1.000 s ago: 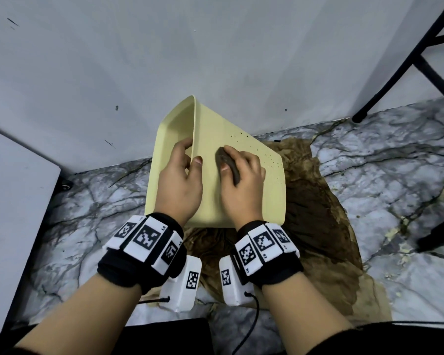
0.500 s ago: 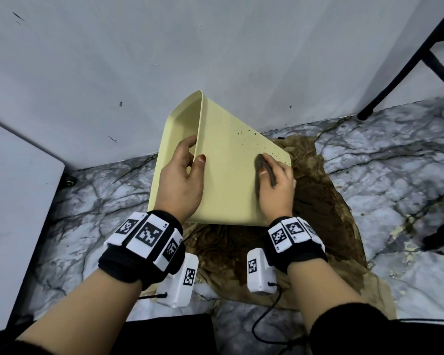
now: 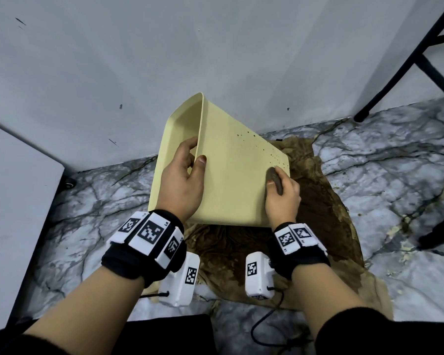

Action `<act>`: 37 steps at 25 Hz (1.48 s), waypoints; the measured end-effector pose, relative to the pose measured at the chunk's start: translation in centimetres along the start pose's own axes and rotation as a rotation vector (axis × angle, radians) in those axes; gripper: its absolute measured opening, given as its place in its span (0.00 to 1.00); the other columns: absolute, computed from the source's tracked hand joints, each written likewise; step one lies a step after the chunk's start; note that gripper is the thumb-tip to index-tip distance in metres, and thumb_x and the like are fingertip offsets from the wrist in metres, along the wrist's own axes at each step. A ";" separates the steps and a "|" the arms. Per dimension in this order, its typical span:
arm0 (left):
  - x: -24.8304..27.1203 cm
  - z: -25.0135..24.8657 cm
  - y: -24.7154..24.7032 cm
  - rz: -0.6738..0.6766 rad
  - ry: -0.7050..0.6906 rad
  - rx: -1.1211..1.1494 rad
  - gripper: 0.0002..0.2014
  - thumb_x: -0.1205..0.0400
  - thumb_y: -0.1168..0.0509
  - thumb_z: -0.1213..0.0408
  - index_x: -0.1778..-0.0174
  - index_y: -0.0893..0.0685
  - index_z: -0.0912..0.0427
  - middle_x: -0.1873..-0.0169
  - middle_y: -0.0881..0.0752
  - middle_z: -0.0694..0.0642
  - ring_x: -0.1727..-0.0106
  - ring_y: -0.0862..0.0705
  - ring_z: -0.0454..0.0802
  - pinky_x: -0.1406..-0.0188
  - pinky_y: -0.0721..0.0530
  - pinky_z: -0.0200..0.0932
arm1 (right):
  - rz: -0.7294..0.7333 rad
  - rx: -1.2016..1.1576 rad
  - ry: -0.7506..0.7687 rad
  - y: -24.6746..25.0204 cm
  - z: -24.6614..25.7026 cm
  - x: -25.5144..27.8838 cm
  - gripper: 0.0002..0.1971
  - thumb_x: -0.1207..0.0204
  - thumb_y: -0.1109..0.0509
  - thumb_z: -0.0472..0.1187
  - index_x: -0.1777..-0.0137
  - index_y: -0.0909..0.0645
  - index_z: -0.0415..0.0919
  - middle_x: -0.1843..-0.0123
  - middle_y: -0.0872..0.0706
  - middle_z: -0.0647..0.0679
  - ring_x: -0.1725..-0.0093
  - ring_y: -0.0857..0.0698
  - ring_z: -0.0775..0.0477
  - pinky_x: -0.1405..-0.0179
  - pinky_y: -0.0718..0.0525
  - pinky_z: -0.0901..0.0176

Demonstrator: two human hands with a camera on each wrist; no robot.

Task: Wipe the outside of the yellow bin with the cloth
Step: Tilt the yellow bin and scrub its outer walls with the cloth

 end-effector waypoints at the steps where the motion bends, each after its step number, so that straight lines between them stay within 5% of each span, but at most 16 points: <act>1: 0.0 -0.1 0.0 -0.008 0.000 -0.001 0.16 0.18 0.43 0.65 0.34 0.27 0.49 0.71 0.26 0.44 0.73 0.24 0.30 0.72 0.28 0.21 | 0.019 -0.008 0.048 -0.8 1.3 0.7 0.19 0.22 0.39 0.37 0.33 0.24 0.52 0.30 0.27 0.45 0.31 0.33 0.40 0.38 0.42 0.70; 6: -0.2 -0.6 0.1 -0.008 -0.031 -0.068 0.16 0.18 0.44 0.65 0.34 0.28 0.51 0.67 0.21 0.48 0.71 0.24 0.28 0.71 0.29 0.21 | 0.111 -0.028 0.353 -4.9 8.9 4.6 0.19 0.25 0.36 0.36 0.36 0.22 0.50 0.36 0.24 0.44 0.35 0.31 0.44 0.31 0.41 0.62; 10: -0.6 -0.9 -0.5 0.088 -0.022 -0.037 0.15 0.19 0.46 0.70 0.38 0.32 0.51 0.59 0.19 0.46 0.64 0.21 0.28 0.65 0.28 0.20 | 0.118 -0.046 0.428 -5.3 10.4 5.5 0.20 0.29 0.39 0.44 0.37 0.21 0.52 0.38 0.21 0.46 0.39 0.30 0.46 0.33 0.35 0.59; 14: -1.6 -0.3 -0.2 0.068 0.081 0.108 0.09 0.22 0.45 0.62 0.51 0.33 0.42 0.54 0.19 0.52 0.57 0.19 0.49 0.52 0.21 0.47 | 0.143 -0.043 0.468 -5.6 10.2 5.7 0.19 0.30 0.39 0.43 0.38 0.19 0.51 0.41 0.19 0.45 0.40 0.27 0.43 0.36 0.32 0.60; 18: -1.5 -0.7 0.6 -0.049 0.015 -0.010 0.13 0.17 0.47 0.67 0.36 0.31 0.57 0.59 0.20 0.50 0.60 0.21 0.37 0.66 0.28 0.19 | 0.217 -0.028 0.468 -6.4 10.2 6.0 0.18 0.28 0.37 0.42 0.38 0.19 0.52 0.40 0.20 0.46 0.40 0.28 0.43 0.38 0.34 0.65; 21: -1.8 -0.8 1.3 -0.073 0.016 0.003 0.14 0.17 0.47 0.68 0.36 0.30 0.57 0.60 0.20 0.49 0.59 0.21 0.42 0.66 0.29 0.19 | 0.238 -0.028 0.498 -6.6 11.4 6.2 0.18 0.27 0.36 0.42 0.38 0.20 0.52 0.40 0.20 0.46 0.40 0.29 0.44 0.40 0.36 0.68; 26: -0.8 -1.5 0.6 -0.044 -0.031 -0.078 0.14 0.18 0.46 0.70 0.35 0.29 0.59 0.62 0.21 0.47 0.62 0.22 0.35 0.66 0.31 0.16 | 0.171 0.038 0.598 -6.3 12.2 6.5 0.17 0.27 0.37 0.43 0.38 0.19 0.50 0.42 0.19 0.45 0.42 0.27 0.42 0.43 0.37 0.69; 31: -0.5 -1.5 0.1 -0.035 -0.031 -0.135 0.16 0.18 0.45 0.68 0.33 0.30 0.58 0.57 0.21 0.52 0.59 0.23 0.49 0.66 0.33 0.34 | 0.184 0.067 0.552 -5.3 10.8 4.5 0.16 0.24 0.36 0.42 0.37 0.21 0.52 0.39 0.21 0.45 0.41 0.30 0.46 0.41 0.38 0.69; 37: -0.3 -1.4 0.0 -0.018 -0.019 -0.144 0.16 0.17 0.45 0.67 0.33 0.30 0.55 0.63 0.25 0.41 0.62 0.24 0.44 0.66 0.34 0.38 | 0.096 0.095 0.295 -1.5 5.1 -0.2 0.16 0.22 0.38 0.40 0.35 0.22 0.53 0.35 0.24 0.43 0.33 0.32 0.41 0.36 0.41 0.68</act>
Point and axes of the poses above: each hand's wrist, its own x-axis away from the middle knuckle, its own y-axis out of the back of the hand, z = x × y, the point moved 9 cm from there along -x, towards the middle knuckle
